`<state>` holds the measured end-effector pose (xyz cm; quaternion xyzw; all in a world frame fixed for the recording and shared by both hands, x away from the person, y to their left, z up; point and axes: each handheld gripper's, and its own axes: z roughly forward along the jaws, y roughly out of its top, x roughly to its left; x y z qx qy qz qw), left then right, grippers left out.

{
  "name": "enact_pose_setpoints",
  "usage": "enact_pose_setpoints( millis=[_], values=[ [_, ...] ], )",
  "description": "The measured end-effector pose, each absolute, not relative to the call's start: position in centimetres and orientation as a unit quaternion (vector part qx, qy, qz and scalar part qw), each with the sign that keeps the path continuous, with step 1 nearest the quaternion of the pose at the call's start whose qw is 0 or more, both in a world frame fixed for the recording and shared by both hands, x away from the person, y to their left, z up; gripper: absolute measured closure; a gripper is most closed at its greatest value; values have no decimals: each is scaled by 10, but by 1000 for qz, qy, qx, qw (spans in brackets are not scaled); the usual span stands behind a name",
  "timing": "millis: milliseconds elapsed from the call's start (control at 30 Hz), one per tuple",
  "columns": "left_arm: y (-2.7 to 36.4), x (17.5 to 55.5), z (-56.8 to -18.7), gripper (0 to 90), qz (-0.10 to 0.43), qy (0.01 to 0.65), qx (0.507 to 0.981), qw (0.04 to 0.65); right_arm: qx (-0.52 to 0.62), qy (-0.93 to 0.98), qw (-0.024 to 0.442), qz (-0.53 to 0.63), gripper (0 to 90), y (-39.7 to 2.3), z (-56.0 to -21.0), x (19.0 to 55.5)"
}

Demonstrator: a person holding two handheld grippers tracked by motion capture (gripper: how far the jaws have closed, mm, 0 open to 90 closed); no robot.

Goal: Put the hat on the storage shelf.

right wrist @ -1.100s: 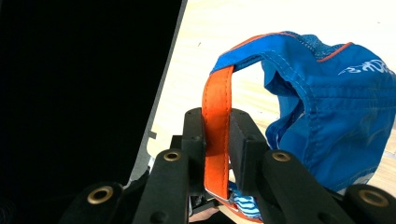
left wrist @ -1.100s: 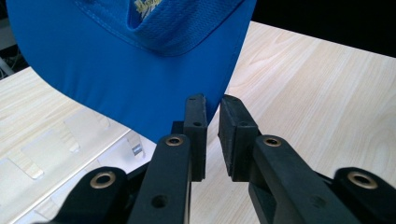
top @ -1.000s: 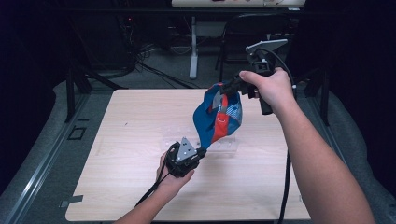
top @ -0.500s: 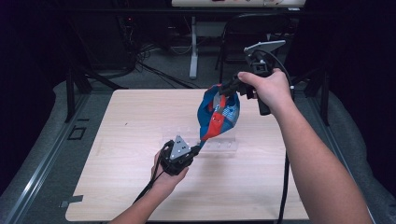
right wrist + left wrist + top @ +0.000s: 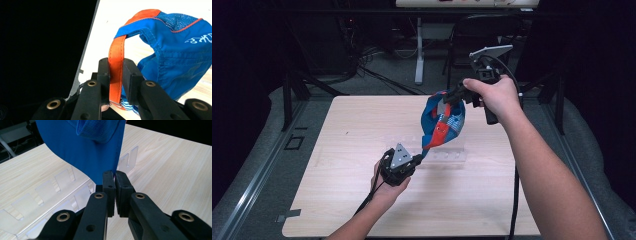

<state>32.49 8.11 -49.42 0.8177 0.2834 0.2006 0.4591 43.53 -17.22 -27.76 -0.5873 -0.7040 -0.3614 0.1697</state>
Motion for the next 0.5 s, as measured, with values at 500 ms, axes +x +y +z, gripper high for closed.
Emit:
enact_pose_setpoints(
  millis=[500],
  values=[
    [90, 328, -497, 878, 201, 293, 817, 454, -588, -706, 171, -356, 774, -164, -283, 438]
  ],
)
